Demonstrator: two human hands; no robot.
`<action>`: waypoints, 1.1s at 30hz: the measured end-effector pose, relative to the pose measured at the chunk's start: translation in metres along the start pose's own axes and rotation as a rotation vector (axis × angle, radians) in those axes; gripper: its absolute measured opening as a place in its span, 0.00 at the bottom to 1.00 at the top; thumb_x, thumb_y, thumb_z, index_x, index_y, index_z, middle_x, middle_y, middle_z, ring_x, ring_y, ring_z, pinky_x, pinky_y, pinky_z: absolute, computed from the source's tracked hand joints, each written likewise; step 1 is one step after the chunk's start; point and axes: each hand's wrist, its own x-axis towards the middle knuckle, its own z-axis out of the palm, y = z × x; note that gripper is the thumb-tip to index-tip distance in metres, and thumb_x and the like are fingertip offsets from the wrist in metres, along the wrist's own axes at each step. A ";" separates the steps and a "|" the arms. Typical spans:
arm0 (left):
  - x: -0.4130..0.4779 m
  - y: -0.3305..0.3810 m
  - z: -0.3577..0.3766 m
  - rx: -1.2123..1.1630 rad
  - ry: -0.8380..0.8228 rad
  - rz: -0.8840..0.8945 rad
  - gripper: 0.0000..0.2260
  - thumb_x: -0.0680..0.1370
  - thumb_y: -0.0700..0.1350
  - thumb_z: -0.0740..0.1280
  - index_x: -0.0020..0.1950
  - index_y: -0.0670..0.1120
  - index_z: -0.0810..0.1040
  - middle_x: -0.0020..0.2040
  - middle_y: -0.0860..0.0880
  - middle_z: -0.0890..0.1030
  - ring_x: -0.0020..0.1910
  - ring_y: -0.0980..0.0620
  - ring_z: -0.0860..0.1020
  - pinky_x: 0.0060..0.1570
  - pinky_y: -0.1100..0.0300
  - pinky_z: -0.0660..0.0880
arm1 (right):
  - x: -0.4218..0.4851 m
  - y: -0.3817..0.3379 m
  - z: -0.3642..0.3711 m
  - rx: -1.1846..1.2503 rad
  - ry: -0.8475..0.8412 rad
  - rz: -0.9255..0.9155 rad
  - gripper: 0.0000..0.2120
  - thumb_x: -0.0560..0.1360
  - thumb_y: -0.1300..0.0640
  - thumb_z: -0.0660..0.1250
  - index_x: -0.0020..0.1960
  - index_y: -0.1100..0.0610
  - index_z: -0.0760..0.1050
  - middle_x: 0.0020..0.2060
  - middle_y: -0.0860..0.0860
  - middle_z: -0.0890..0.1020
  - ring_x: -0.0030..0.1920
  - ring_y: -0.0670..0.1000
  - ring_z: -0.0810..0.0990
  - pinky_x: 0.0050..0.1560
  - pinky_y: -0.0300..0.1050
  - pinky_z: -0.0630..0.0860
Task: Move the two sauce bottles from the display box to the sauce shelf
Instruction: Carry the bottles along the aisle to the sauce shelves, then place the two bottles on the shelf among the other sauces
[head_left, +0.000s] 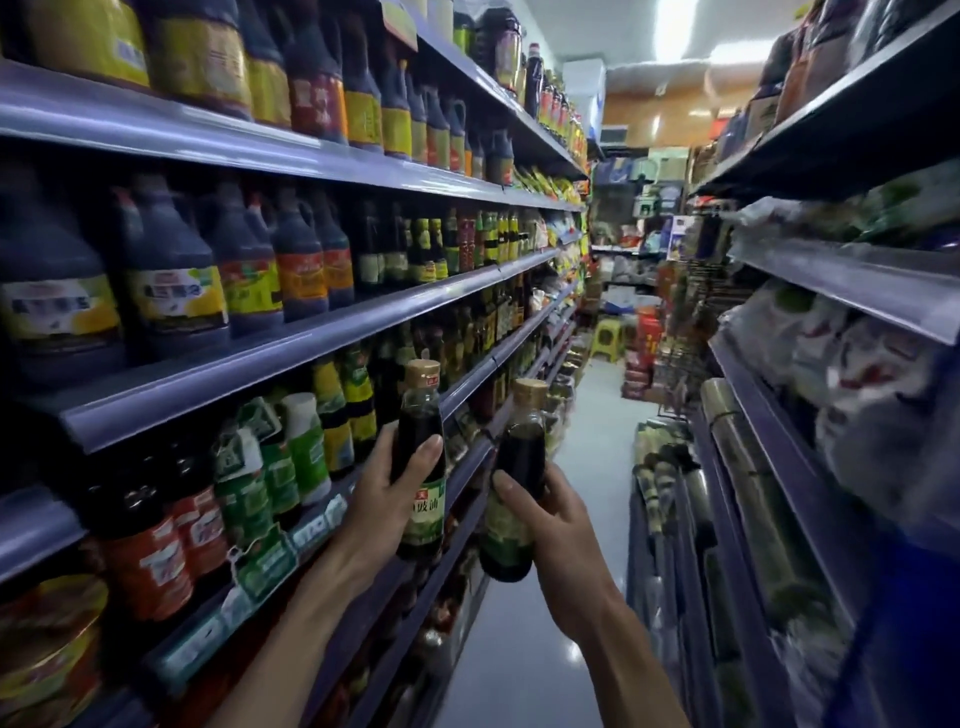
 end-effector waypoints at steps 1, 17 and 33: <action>0.019 -0.005 0.002 -0.016 -0.024 0.004 0.07 0.82 0.52 0.65 0.58 0.64 0.74 0.48 0.71 0.84 0.49 0.73 0.81 0.45 0.73 0.75 | 0.017 0.001 -0.002 -0.013 0.030 -0.015 0.21 0.78 0.51 0.76 0.71 0.49 0.80 0.62 0.51 0.89 0.61 0.54 0.89 0.57 0.51 0.85; 0.286 -0.081 0.070 -0.246 -0.211 0.074 0.08 0.81 0.52 0.68 0.59 0.53 0.79 0.47 0.56 0.88 0.49 0.51 0.86 0.44 0.54 0.83 | 0.222 0.012 -0.080 -0.100 0.323 -0.127 0.17 0.74 0.46 0.79 0.62 0.41 0.85 0.60 0.52 0.89 0.62 0.59 0.87 0.68 0.69 0.79; 0.476 -0.085 0.042 -0.131 0.123 0.185 0.16 0.74 0.61 0.71 0.58 0.57 0.83 0.55 0.51 0.88 0.55 0.49 0.86 0.53 0.44 0.82 | 0.510 0.000 -0.072 -0.023 -0.056 -0.159 0.23 0.72 0.47 0.77 0.66 0.50 0.84 0.62 0.54 0.89 0.64 0.59 0.87 0.62 0.59 0.83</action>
